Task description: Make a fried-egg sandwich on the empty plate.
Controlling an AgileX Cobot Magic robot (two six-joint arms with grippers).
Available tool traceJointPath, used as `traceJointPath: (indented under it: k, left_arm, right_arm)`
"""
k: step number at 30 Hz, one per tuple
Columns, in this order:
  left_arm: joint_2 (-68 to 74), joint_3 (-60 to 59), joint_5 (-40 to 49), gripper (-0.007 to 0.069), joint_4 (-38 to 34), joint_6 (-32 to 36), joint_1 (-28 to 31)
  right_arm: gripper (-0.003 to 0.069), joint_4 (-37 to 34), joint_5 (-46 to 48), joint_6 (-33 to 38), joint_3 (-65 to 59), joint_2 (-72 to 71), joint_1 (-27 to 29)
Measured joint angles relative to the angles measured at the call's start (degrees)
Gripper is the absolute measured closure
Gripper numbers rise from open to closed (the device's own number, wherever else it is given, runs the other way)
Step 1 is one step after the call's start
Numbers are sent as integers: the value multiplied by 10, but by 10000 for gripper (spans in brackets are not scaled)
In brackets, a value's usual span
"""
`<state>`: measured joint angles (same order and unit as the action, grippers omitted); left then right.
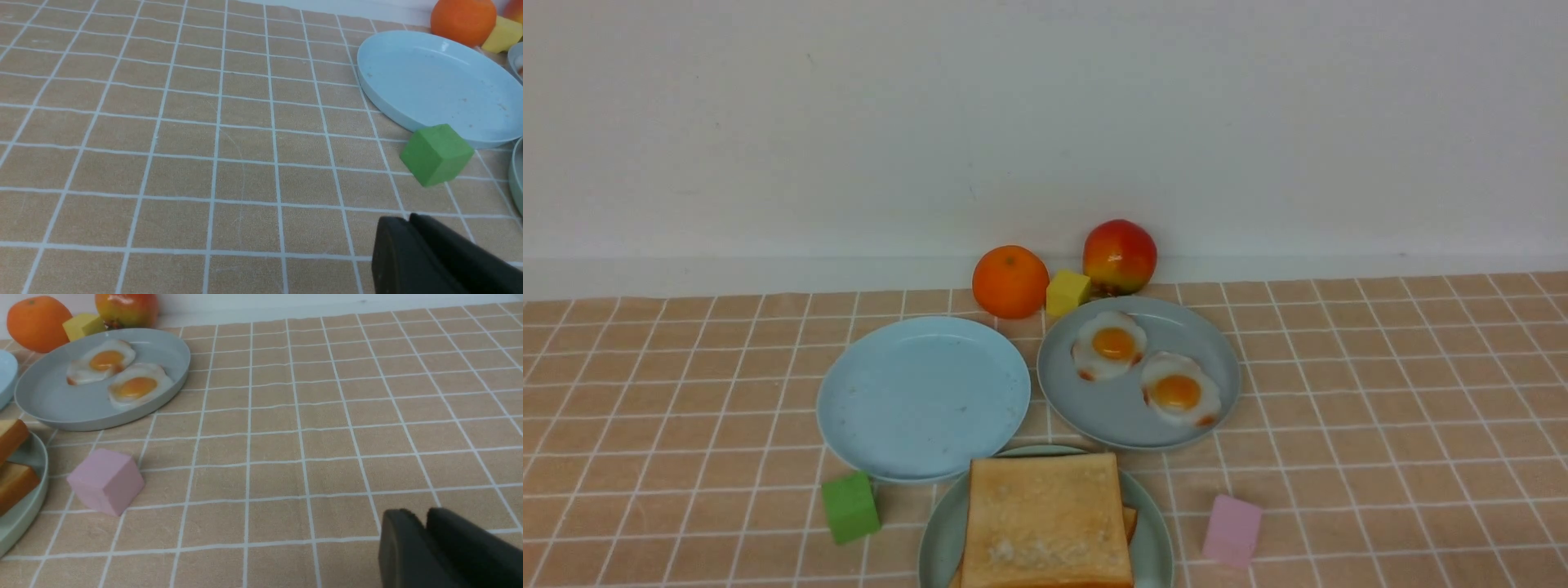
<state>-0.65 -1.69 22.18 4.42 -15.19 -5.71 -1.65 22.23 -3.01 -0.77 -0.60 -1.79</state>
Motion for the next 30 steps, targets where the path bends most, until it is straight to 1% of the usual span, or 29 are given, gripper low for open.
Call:
traceJointPath:
  k: [30]
  left_arm:
    - [0,0,0,554,0,0,0]
  right_arm:
    - [512,2,0,-1,0,0,0]
